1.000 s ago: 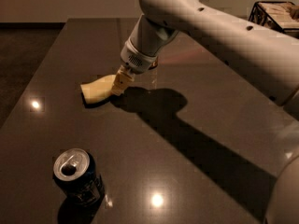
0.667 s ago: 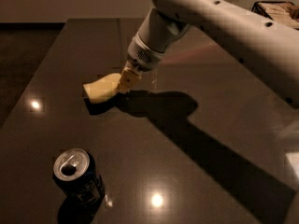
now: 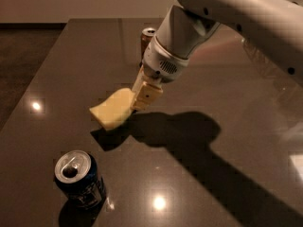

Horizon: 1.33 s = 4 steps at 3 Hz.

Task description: Move sponge near pepsi can

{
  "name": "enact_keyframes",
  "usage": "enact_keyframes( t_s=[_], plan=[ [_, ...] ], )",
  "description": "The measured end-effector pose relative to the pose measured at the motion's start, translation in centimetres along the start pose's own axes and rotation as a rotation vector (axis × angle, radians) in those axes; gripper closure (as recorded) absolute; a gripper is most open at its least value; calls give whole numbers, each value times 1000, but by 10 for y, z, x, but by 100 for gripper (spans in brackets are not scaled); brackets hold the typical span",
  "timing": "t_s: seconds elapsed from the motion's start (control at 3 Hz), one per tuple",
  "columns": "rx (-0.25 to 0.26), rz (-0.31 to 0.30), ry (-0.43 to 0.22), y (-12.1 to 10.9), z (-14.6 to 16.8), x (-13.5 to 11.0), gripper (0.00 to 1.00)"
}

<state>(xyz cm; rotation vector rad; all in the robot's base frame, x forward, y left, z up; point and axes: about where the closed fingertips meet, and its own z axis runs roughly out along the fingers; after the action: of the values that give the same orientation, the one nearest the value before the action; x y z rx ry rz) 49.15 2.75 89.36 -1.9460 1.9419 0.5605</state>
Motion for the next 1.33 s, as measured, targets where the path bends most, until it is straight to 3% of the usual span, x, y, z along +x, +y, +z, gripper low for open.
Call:
enact_keyframes(
  t_s=[0.33,0.67,1.33],
  plan=[
    [-27,-79,34,39,1,8,100],
    [-42,-134,47,66,5,11,89],
    [-76,-199,45,92,18,18,43]
  ],
)
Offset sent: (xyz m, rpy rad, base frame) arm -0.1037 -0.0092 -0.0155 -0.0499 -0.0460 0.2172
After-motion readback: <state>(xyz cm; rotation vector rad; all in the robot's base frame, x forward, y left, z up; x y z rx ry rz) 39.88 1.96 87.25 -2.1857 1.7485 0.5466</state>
